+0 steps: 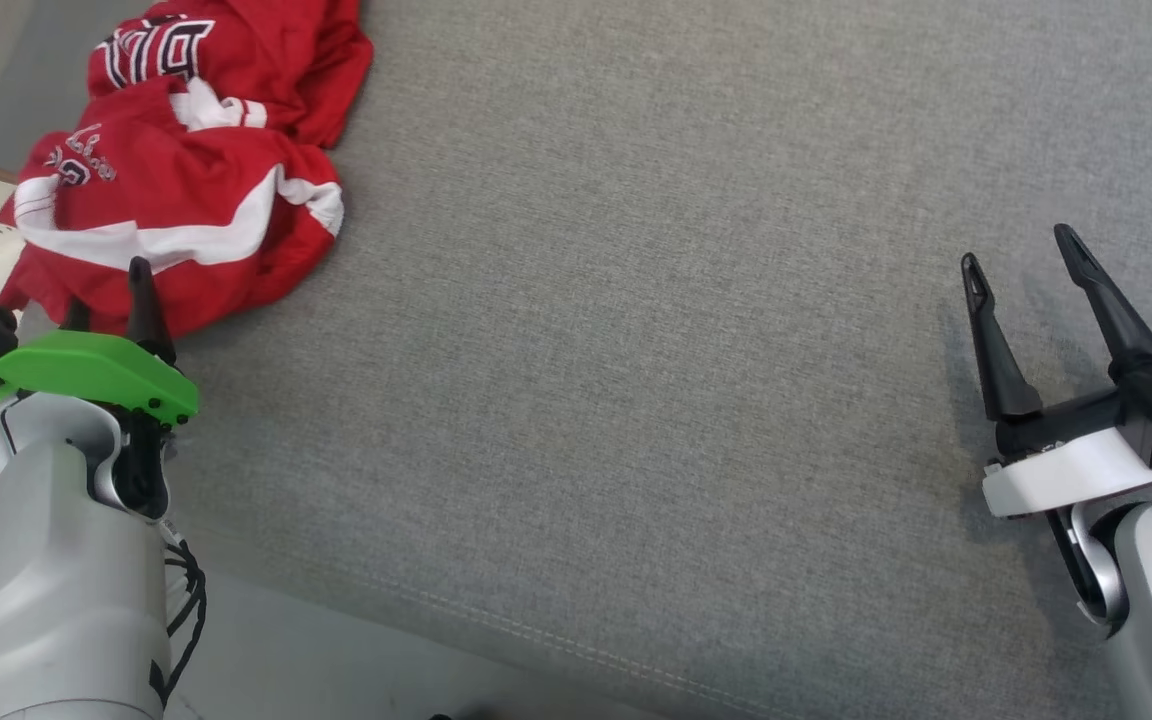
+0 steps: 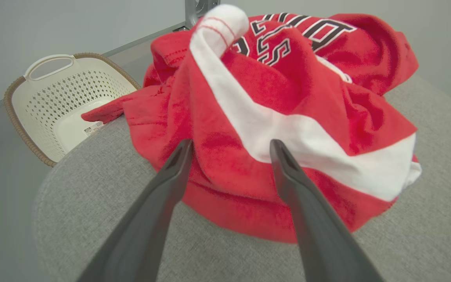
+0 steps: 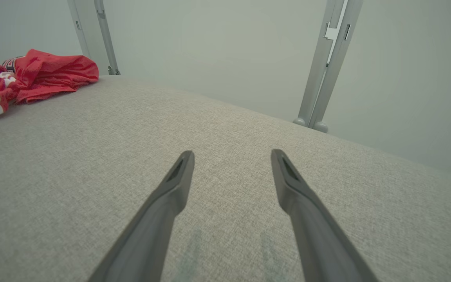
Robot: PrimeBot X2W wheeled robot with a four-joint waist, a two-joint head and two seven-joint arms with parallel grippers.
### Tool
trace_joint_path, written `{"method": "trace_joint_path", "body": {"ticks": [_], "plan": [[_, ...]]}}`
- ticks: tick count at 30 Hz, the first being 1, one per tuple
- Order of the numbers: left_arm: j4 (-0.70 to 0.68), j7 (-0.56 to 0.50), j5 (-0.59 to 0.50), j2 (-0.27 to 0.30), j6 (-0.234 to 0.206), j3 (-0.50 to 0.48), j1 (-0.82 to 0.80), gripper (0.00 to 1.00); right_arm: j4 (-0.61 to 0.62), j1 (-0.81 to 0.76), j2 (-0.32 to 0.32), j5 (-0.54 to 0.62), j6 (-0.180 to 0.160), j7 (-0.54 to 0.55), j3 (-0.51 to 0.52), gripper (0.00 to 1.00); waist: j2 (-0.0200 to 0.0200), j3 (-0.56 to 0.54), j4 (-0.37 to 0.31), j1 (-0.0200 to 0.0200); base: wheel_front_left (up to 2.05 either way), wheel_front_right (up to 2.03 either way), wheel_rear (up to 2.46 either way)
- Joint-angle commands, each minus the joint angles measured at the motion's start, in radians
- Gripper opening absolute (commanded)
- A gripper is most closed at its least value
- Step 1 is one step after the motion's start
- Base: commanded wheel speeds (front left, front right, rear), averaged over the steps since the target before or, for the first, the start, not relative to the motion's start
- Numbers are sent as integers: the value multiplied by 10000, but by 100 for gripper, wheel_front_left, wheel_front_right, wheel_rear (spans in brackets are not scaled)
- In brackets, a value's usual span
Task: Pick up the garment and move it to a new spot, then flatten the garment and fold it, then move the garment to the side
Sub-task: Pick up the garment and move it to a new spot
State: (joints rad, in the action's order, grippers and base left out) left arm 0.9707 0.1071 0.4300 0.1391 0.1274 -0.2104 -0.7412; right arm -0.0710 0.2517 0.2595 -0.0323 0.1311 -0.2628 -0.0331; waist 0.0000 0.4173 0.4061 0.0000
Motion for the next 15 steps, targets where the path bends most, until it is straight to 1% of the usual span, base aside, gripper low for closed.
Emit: {"method": "trace_joint_path", "body": {"ticks": [1, 4, 10, 15], "plan": [[209, 3, 10, 101, 13, -2, -234, 100, 96, 136, 84, 56, -6, -30, 37, 100, 0, 953, -746, 0, 0, 0, 0], [946, -121, 337, 143, 20, -175, -707, 100, 262, 192, 237, 47, -6, -30, 57, 100, 0, 1197, -854, 0, 0, 0, 0], [2103, 119, 338, 279, -53, -126, -1040, 100, 364, 199, 400, -43, -6, -30, 28, 100, 0, 1305, -967, 0, 0, 0, 0], [2675, 257, 357, 127, 0, 65, -1043, 100, 308, 206, 455, -54, -6, -30, 0, 100, 0, 1159, -927, 0, 0, 0, 0]]}}
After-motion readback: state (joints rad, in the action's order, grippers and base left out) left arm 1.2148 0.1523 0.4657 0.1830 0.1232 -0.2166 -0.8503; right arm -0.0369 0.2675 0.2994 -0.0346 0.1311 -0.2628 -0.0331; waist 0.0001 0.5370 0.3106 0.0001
